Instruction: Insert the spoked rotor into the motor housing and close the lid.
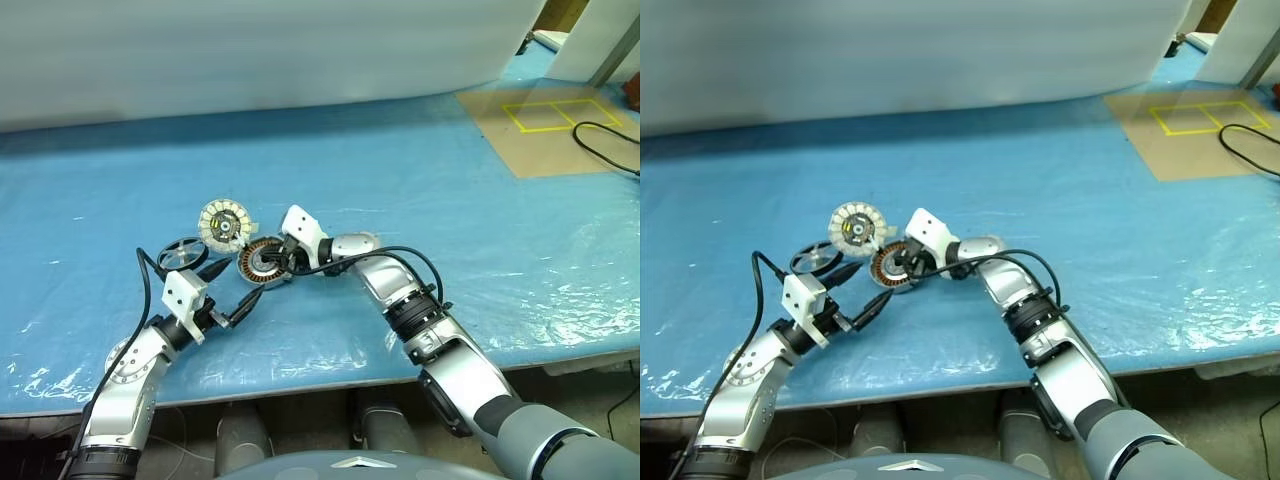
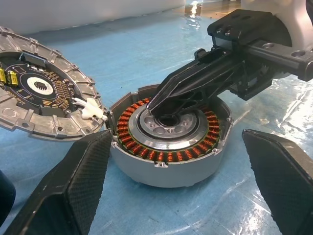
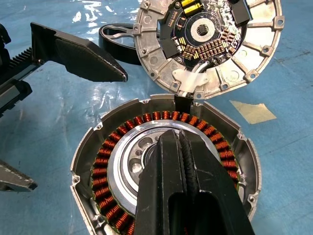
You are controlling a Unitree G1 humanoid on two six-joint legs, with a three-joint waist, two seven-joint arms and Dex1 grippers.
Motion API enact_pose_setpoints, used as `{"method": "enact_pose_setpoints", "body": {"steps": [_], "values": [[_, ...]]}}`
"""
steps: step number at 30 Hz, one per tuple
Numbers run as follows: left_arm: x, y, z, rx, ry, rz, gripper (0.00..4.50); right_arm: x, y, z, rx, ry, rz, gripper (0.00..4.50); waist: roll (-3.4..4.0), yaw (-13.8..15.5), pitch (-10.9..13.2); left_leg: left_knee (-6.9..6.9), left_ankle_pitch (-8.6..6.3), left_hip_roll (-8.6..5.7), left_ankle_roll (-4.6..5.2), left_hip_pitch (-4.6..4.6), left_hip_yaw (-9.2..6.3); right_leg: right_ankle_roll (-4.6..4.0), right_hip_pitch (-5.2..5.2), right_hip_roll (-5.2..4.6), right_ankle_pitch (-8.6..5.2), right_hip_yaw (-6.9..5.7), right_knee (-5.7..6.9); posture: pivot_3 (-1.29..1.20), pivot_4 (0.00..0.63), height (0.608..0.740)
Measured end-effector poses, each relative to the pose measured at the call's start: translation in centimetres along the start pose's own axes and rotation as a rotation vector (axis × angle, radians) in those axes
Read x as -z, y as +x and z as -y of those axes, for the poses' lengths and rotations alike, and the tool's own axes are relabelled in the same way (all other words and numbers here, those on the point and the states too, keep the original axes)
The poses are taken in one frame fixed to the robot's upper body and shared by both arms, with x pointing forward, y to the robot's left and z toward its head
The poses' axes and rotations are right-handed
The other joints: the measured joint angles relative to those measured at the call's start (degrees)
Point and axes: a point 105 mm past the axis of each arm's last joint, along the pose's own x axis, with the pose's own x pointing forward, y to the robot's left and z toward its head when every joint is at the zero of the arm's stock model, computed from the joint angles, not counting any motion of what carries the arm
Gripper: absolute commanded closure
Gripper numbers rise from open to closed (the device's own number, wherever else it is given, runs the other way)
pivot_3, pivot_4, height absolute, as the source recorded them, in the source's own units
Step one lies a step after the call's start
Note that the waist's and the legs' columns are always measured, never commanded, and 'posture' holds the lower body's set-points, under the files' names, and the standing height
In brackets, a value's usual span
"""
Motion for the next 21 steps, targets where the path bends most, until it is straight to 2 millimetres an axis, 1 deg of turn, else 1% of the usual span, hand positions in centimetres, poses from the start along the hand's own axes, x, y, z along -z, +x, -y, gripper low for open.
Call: {"method": "enact_pose_setpoints", "body": {"steps": [4, 7, 9, 13, 16, 18, 21], "values": [[0.0, 0.0, 0.0, 0.001, 0.003, -0.002, 0.00, 0.1, 0.1, 0.0, 0.007, -0.040, -0.010, 4.45, 0.00, 0.00, 0.00, 0.00, 0.00, 0.00, 0.00, 0.00, 0.00, 0.00, 0.02, 0.00, 0.00, 0.00, 0.00, 0.00, 0.150, 0.740], [0.0, -0.1, -0.1, 0.002, 0.007, -0.005, 0.00, 0.1, 0.2, 0.0, 0.012, -0.123, -0.029, 4.45, 0.00, 0.00, 0.00, 0.00, 0.00, 0.00, 0.00, 0.05, 0.00, 0.00, 0.05, 0.00, 0.00, 0.00, 0.01, 0.00, 0.150, 0.740], [0.0, -0.1, -0.1, 0.002, 0.007, -0.006, 0.00, 0.1, 0.2, -0.1, 0.004, -0.147, -0.032, 4.45, 0.00, 0.00, 0.00, 0.00, 0.00, 0.00, 0.00, 0.11, 0.00, 0.00, 0.10, 0.00, 0.00, 0.00, 0.01, 0.00, 0.150, 0.740], [0.0, -0.1, -0.1, 0.002, 0.008, -0.006, 0.00, 0.2, 0.2, -0.9, -0.052, -0.110, -0.031, 4.45, 0.00, 0.00, 0.00, 0.00, 0.00, 0.00, 0.00, 0.11, 0.00, 0.00, 0.12, 0.00, 0.00, 0.01, 0.00, 0.00, 0.150, 0.740], [0.0, -0.1, -0.1, 0.002, 0.007, -0.006, 0.00, 0.1, 0.2, -1.1, -0.063, -0.067, -0.032, 4.45, 0.00, 0.00, 0.00, 0.00, 0.00, 0.00, 0.00, 0.11, 0.00, 0.00, 0.12, 0.00, 0.00, 0.00, -0.01, 0.00, 0.150, 0.740], [0.0, -0.1, -0.1, 0.002, 0.007, -0.007, 0.00, 0.1, 0.2, -1.0, -0.052, -0.033, -0.031, 4.45, 0.00, -0.04, 0.00, -0.01, 0.00, 0.00, 0.00, 0.13, 0.00, 0.00, 0.12, 0.00, 0.00, 0.01, 0.00, 0.00, 0.150, 0.740], [0.0, -0.1, -0.1, 0.001, 0.006, -0.007, 0.00, 0.0, 0.4, -0.2, 0.001, -0.018, -0.032, 4.45, 0.00, -0.01, 0.00, -0.01, 0.00, 0.00, 0.00, 0.18, 0.00, 0.00, 0.13, 0.00, 0.00, 0.02, 0.04, 0.00, 0.150, 0.740]]}}
